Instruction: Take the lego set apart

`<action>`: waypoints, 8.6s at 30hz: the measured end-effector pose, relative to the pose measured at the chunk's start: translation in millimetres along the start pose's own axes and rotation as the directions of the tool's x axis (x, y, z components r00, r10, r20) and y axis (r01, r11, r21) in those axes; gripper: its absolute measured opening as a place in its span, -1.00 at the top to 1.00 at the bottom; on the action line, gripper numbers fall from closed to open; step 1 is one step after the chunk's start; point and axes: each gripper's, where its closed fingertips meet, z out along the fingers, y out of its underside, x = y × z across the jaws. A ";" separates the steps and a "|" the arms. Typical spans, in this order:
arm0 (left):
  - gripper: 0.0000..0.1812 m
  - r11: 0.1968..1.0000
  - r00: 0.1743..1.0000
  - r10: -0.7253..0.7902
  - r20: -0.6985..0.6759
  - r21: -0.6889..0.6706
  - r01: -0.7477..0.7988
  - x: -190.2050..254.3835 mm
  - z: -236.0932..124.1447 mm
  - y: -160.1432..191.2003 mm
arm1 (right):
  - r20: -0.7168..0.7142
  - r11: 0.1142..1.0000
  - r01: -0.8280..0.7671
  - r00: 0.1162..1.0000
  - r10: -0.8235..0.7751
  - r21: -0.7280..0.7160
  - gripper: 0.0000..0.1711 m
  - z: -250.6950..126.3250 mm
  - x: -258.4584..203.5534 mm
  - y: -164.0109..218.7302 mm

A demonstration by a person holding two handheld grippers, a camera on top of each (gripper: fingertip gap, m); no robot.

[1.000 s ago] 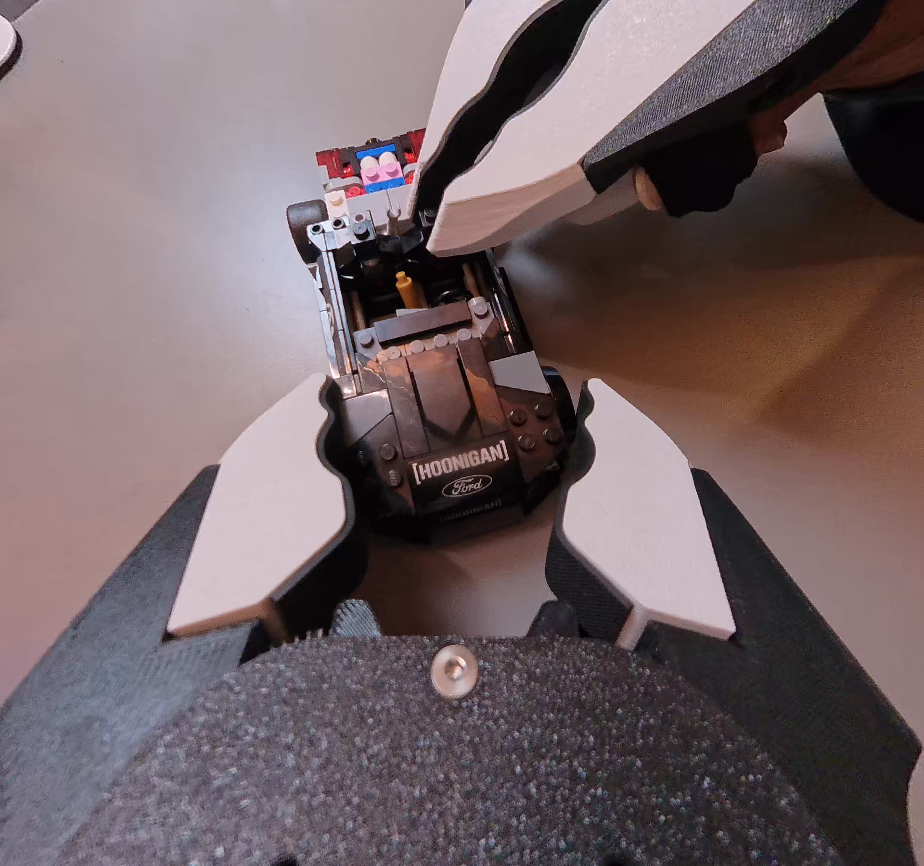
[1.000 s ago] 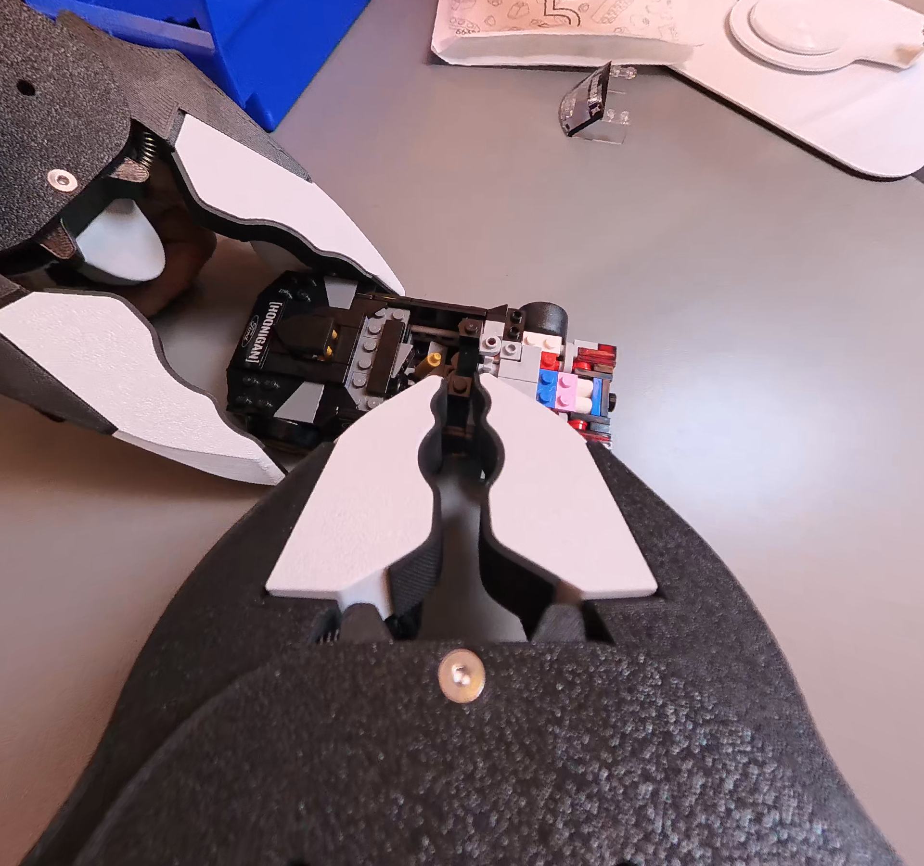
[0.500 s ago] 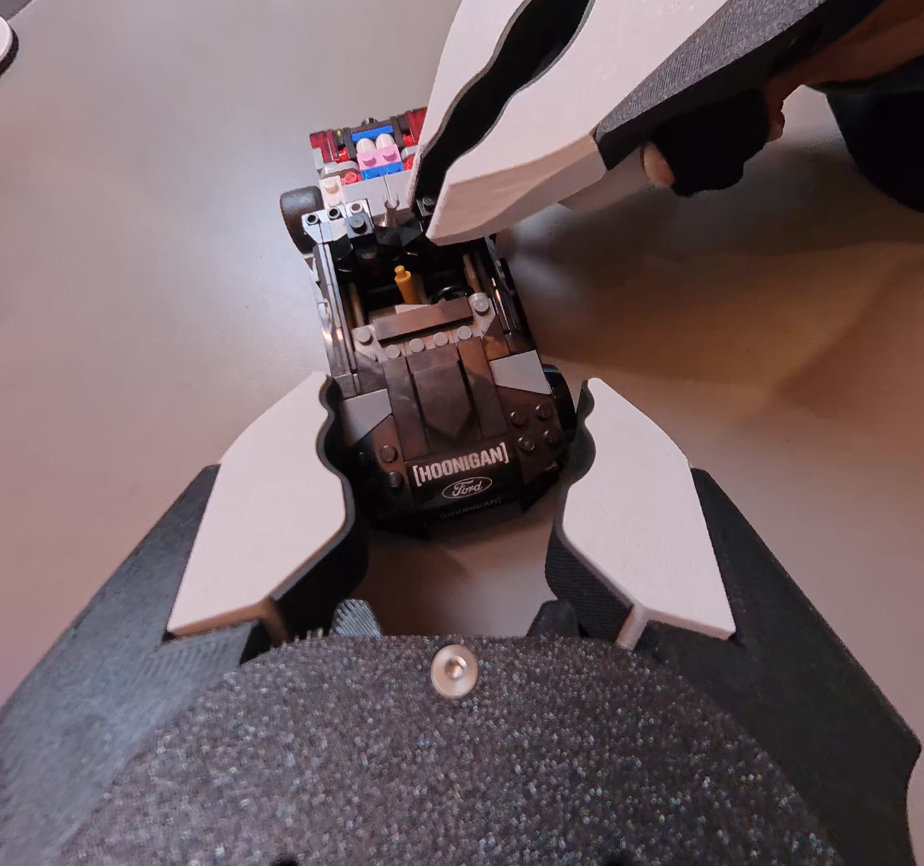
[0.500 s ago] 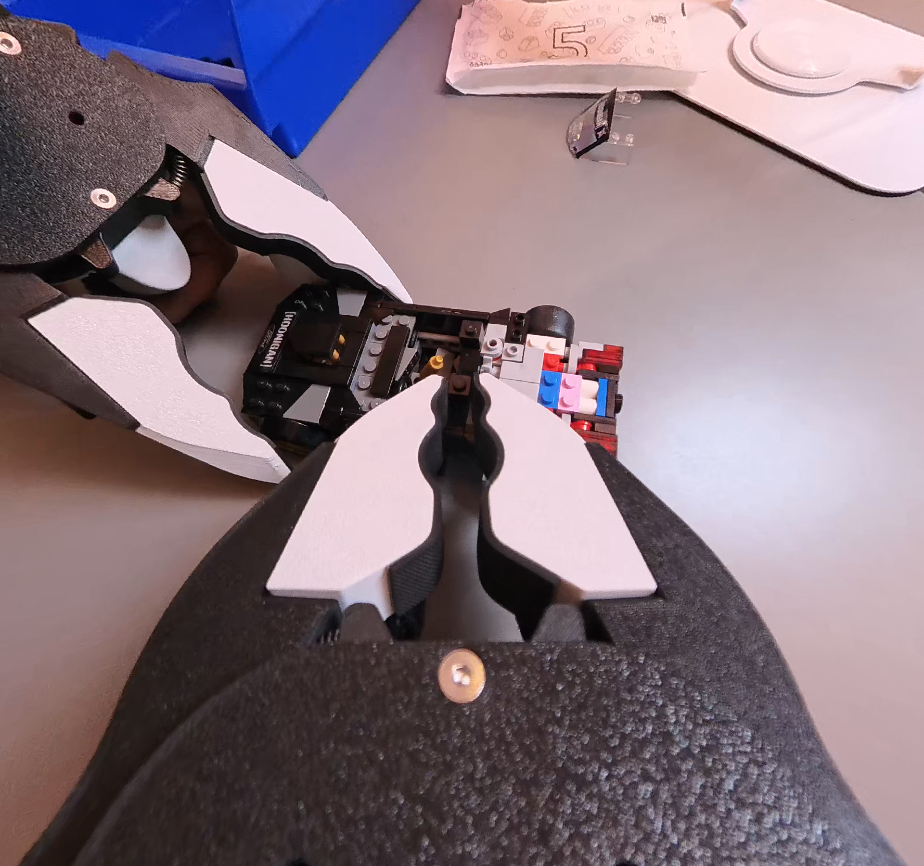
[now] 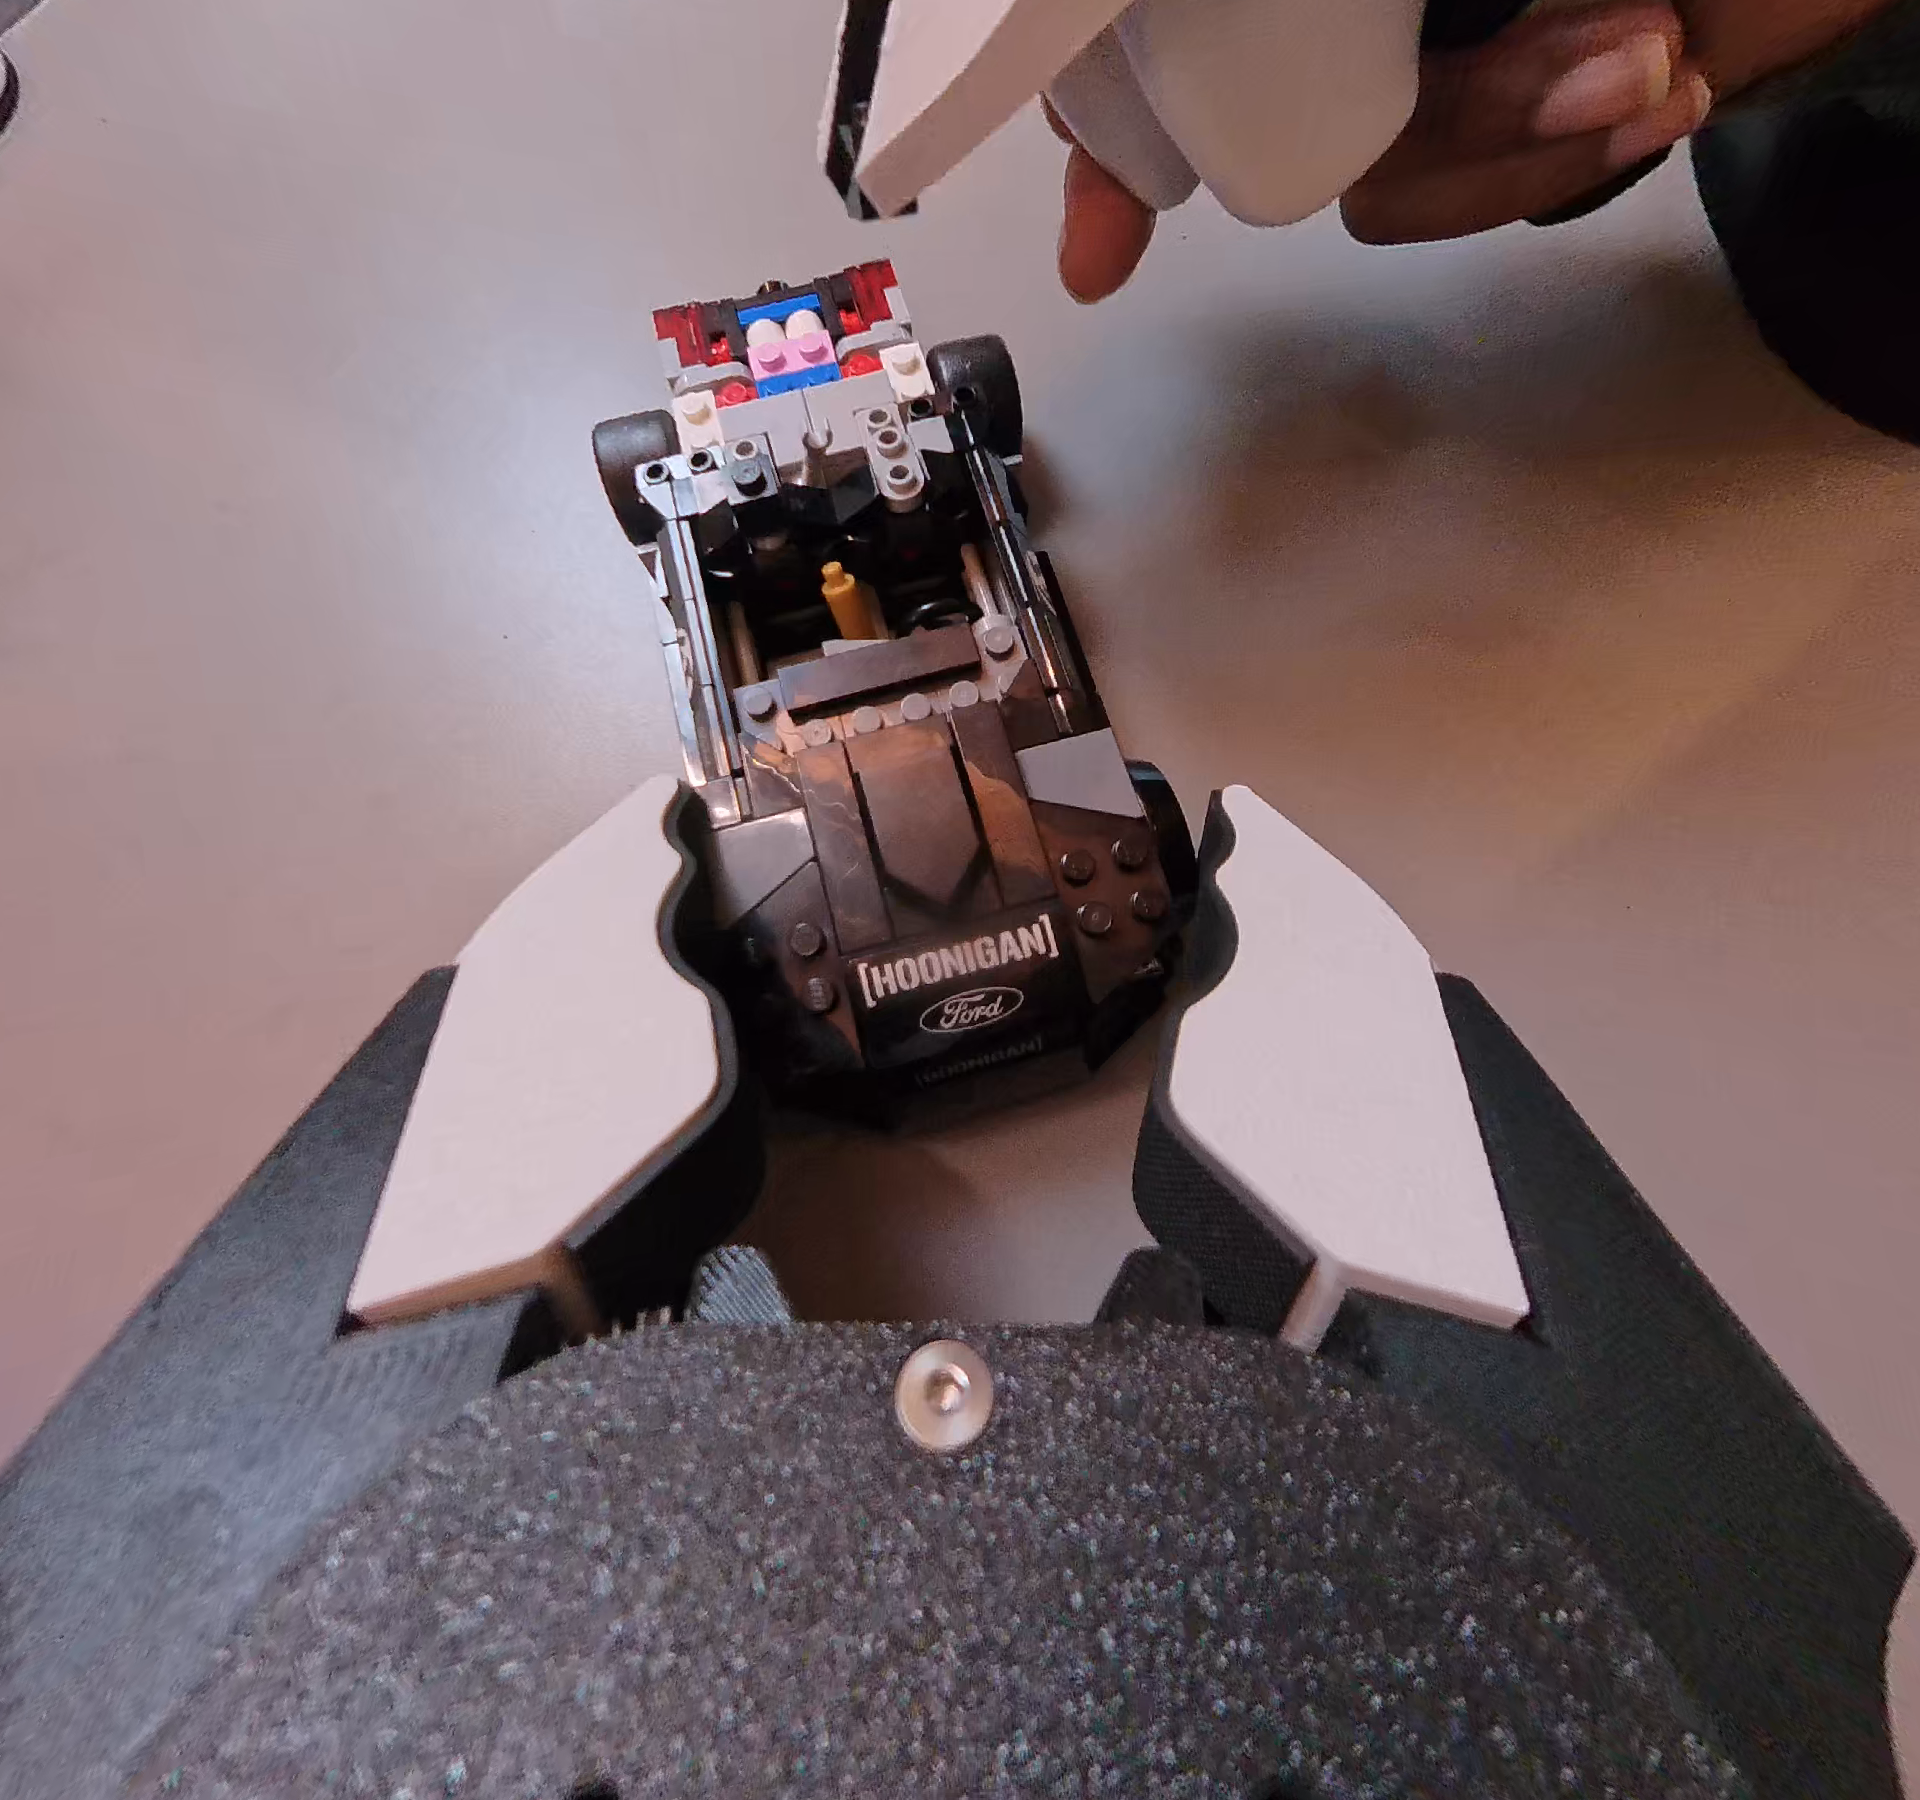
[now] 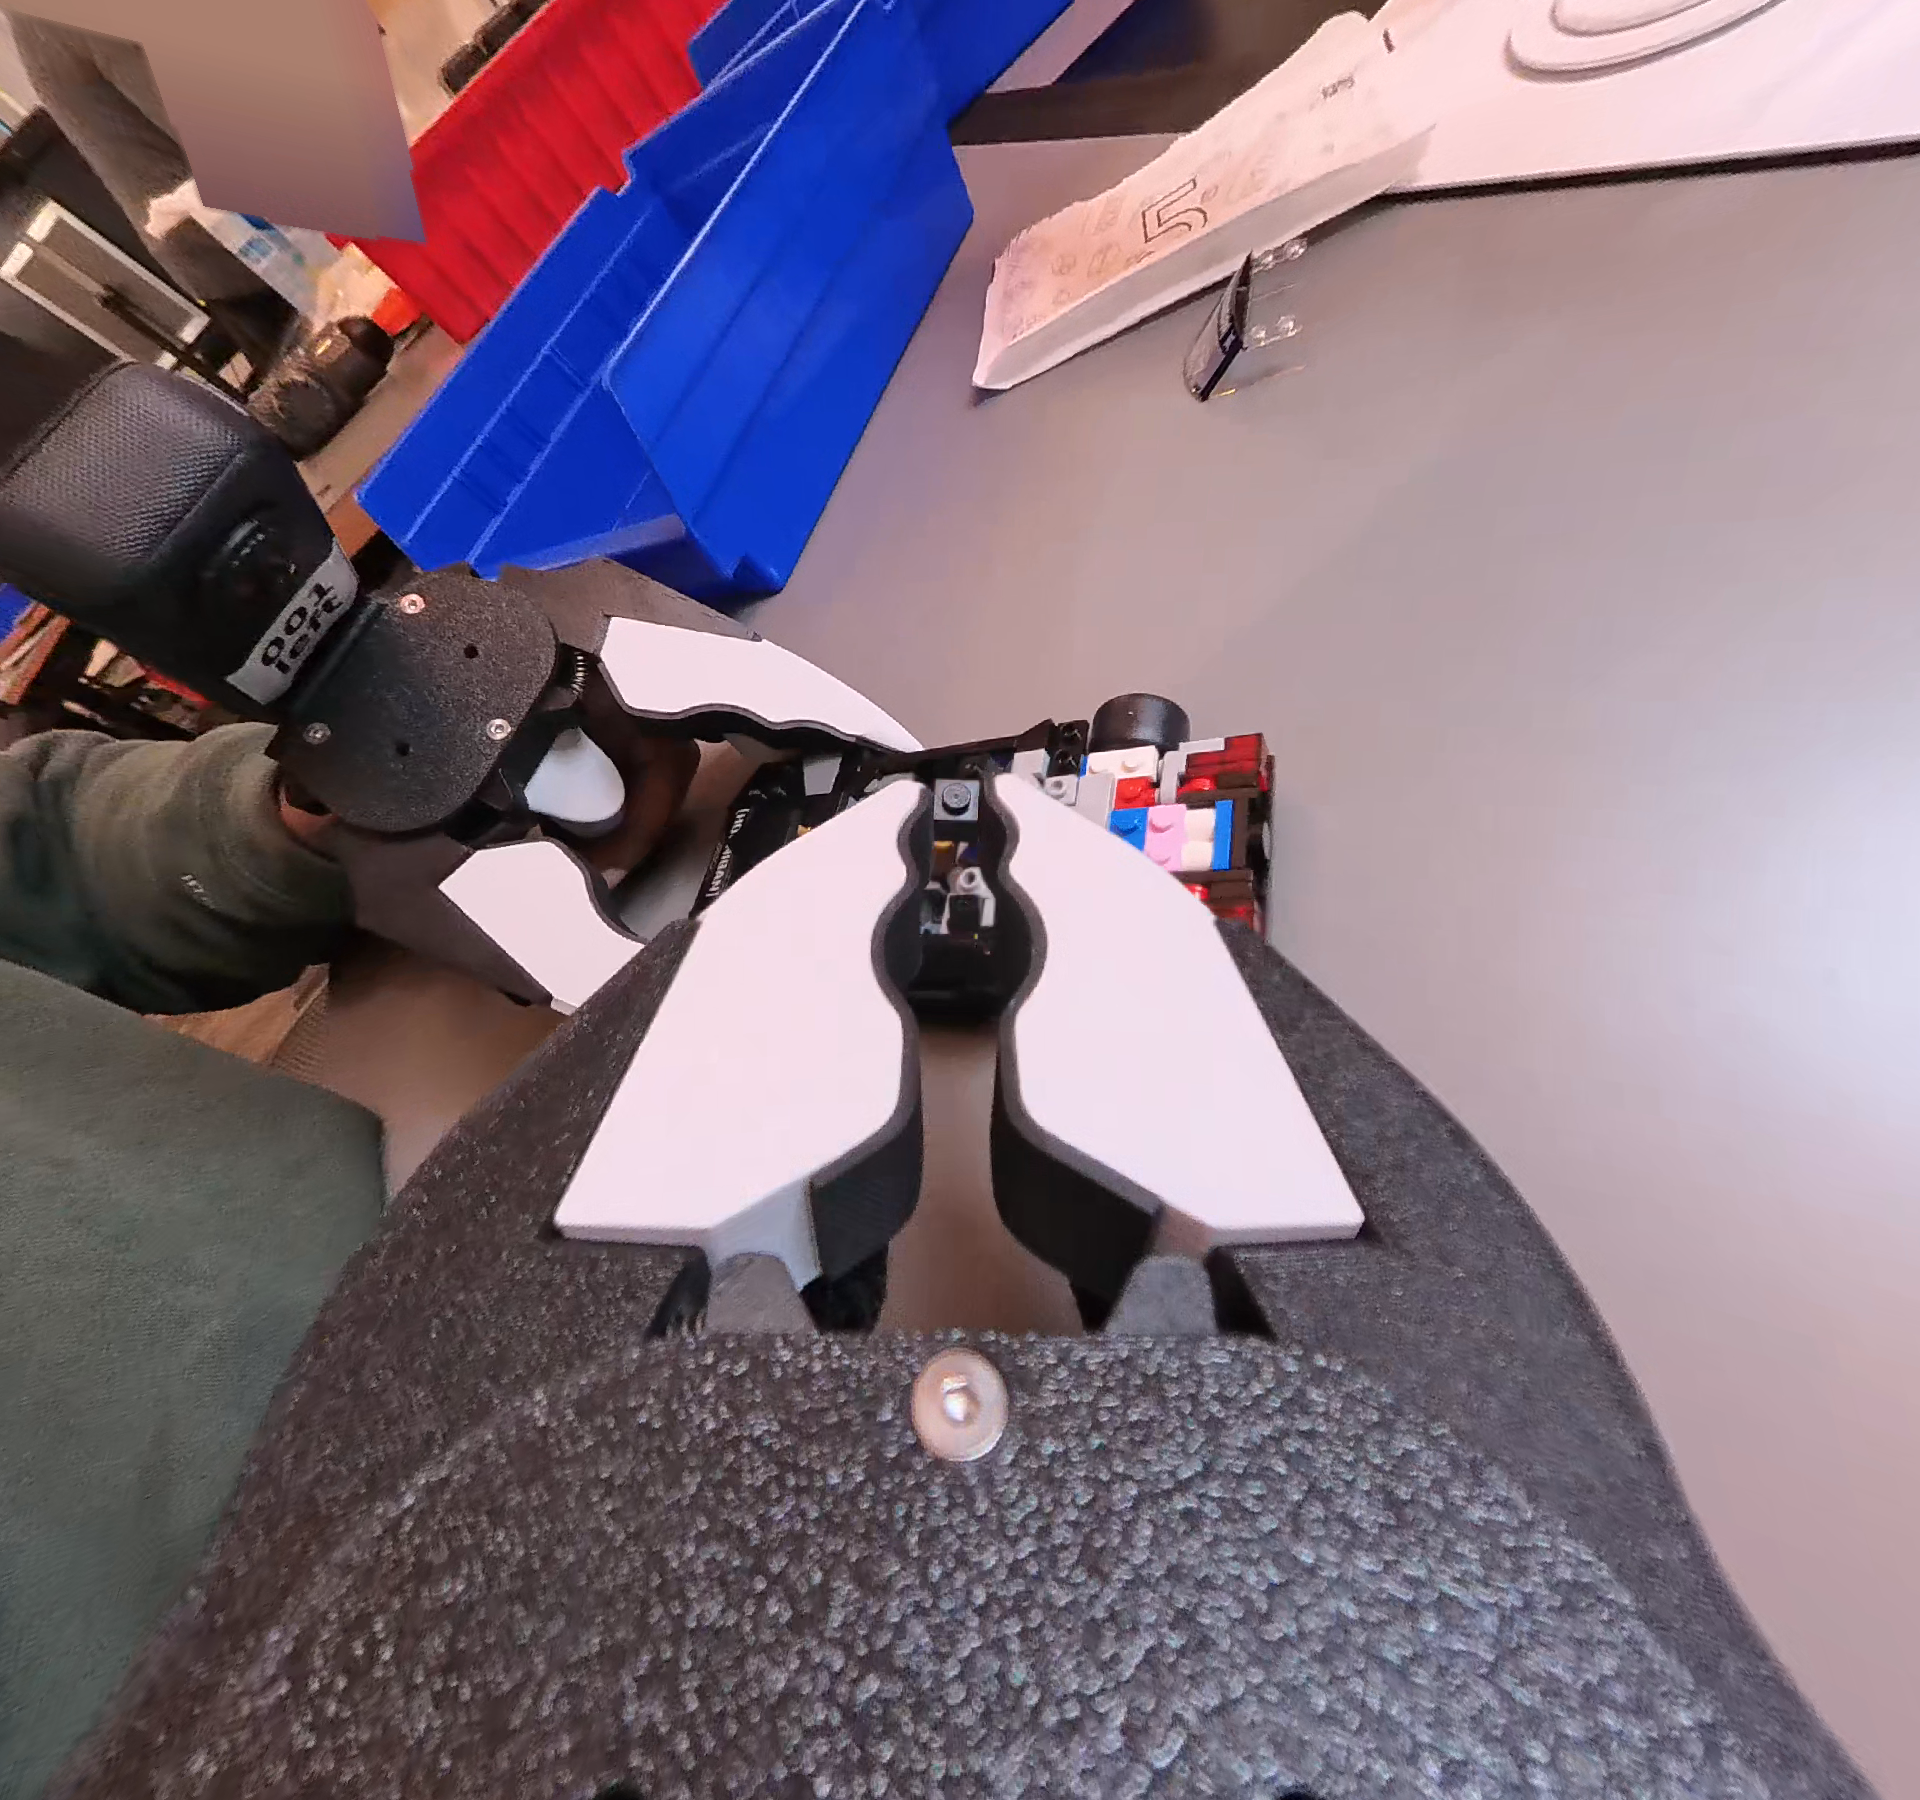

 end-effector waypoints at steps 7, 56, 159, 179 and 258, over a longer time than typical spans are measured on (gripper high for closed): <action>0.01 1.000 1.000 0.014 -0.010 0.002 -0.014 -0.2 -0.6 0.3 | 0.001 0.997 0.082 0.997 -0.083 0.007 0.91 3.0 -3.9 1.3; 0.85 0.719 0.829 0.399 0.392 0.427 -0.548 -10.3 -114.0 -89.9 | -0.078 0.668 0.694 0.707 -0.703 0.268 0.82 -18.4 -85.4 -24.3; 0.80 0.952 0.833 -0.298 0.466 0.084 0.294 -158.4 -182.5 55.9 | -0.040 0.943 0.282 0.955 -0.293 -0.178 0.76 15.5 10.6 0.1; 0.85 0.969 0.995 0.091 -0.028 0.235 -0.082 -30.0 -157.4 17.3 | -0.125 0.916 0.350 0.918 -0.377 -0.194 0.73 21.6 13.9 -2.9; 0.09 0.999 1.000 0.006 0.022 0.047 -0.007 0.8 -10.8 -2.3 | -0.265 0.900 0.317 0.878 -0.398 -0.299 0.99 26.7 -1.1 -0.5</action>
